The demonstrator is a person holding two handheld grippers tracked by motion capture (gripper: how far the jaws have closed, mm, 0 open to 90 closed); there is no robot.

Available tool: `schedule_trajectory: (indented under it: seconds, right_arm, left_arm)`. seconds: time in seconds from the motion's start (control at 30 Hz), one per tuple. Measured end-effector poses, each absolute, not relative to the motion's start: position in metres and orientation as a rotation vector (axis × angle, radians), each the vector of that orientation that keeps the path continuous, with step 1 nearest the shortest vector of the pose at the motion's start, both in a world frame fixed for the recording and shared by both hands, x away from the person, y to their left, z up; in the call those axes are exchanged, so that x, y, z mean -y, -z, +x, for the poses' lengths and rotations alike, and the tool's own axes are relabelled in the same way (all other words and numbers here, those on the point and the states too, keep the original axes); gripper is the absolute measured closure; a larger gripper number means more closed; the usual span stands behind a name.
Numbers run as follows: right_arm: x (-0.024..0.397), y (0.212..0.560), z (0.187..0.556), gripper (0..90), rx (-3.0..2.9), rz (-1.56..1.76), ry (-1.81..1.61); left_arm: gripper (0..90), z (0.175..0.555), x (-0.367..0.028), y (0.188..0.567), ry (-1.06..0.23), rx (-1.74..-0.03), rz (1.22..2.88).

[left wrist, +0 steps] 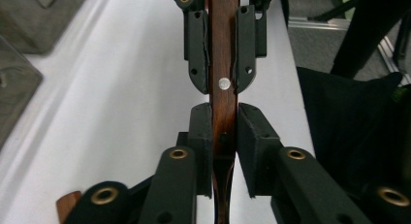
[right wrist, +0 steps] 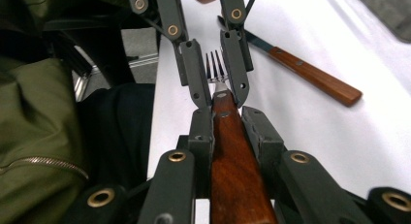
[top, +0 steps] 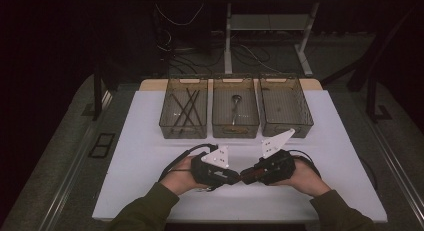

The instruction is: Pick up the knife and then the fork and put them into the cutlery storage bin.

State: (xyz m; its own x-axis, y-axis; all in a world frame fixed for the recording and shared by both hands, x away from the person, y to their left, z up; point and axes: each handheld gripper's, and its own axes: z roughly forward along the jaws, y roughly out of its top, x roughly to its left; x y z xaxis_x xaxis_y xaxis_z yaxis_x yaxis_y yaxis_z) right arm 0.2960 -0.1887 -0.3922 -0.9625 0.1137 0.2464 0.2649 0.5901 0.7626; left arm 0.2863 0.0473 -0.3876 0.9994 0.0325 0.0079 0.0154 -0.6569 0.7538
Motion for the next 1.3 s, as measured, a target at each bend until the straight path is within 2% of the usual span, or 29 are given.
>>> schedule_trajectory:
  seconds: [0.07, 0.17, 0.47, 0.77, 1.0, 1.3]
  right_arm:
    - [0.191, 0.392, 0.297, 75.8, 2.653, -0.336, 1.302]
    - [0.196, 0.391, 0.299, 75.8, 2.674, -0.359, 1.303]
    - [0.222, 0.38, 0.306, 75.7, 2.705, -0.545, 1.369]
    - [0.254, 0.364, 0.32, 75.7, 2.728, -0.753, 1.471]
    - [0.276, 0.35, 0.331, 75.7, 2.687, -0.917, 1.596]
    - [0.294, 0.333, 0.35, 75.7, 2.679, -1.12, 1.683]
  left_arm:
    - [61.6, 0.287, -0.053, 0.389, -0.055, -0.077, 2.262]
    - [50.0, 0.287, -0.068, 0.392, -0.058, -0.162, 2.22]
    - [32.9, 0.284, -0.114, 0.404, -0.083, -0.417, 2.122]
    - [13.1, 0.274, -0.142, 0.416, -0.215, -0.545, 2.083]
    - [1.2, 0.272, -0.153, 0.428, -0.268, -0.585, 2.099]
    - [0.0, 0.273, -0.158, 0.434, -0.263, -0.616, 2.09]
